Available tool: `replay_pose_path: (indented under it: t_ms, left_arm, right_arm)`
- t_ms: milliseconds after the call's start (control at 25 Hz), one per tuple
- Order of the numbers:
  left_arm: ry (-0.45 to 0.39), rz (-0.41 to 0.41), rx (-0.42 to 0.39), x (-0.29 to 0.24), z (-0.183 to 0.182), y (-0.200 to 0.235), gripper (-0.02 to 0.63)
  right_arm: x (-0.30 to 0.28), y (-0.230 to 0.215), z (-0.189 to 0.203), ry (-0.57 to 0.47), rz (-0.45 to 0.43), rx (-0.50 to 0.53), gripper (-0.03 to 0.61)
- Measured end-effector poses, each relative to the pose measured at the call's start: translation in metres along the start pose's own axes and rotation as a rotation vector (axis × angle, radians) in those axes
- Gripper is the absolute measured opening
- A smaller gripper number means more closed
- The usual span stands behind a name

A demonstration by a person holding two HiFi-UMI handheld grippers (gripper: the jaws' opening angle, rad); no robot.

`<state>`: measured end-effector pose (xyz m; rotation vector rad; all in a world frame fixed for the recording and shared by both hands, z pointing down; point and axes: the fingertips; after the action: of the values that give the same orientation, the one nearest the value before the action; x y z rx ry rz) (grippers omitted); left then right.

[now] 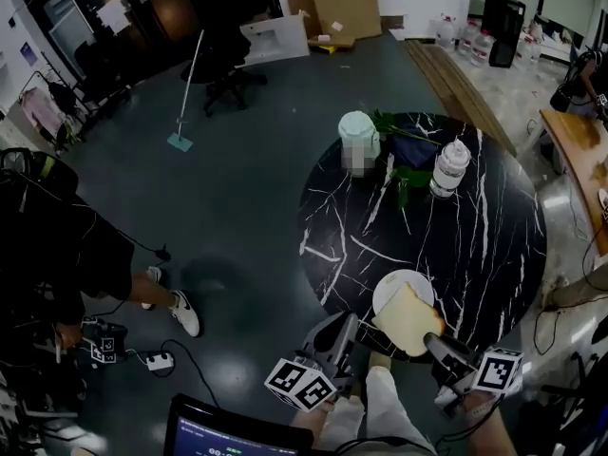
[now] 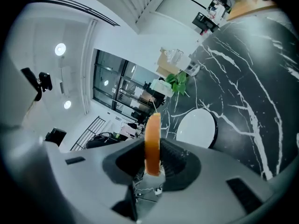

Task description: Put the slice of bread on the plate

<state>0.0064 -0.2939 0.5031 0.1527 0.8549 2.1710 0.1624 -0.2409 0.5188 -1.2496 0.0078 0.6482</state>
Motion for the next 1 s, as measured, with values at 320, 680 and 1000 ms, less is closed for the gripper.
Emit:
replay_pose_path:
  t_ms: [320,680,1000]
  left_arm:
    - [-0.02,-0.054,0.022,-0.012,0.013,0.024,0.008]
    - [-0.04,-0.101,0.043,-0.026,0.024,0.05,0.007]
    - [-0.039,-0.121,0.076,-0.035,0.036,0.063,0.008]
  right_arm:
    - [-0.025,-0.031,-0.013,0.067,-0.015,-0.023,0.091]
    - [-0.043,-0.058,-0.024,0.104,-0.065,-0.082,0.091]
    - [-0.06,-0.072,-0.029,0.114,-0.109,-0.143,0.091]
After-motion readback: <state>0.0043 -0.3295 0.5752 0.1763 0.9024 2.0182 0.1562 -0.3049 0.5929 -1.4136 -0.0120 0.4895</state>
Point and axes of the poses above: the fingertips, and each gripper's own axes: x backward along the fingers, y to its left, z out of its underside, and after that the axes turned 12 degrees about y, right-handed
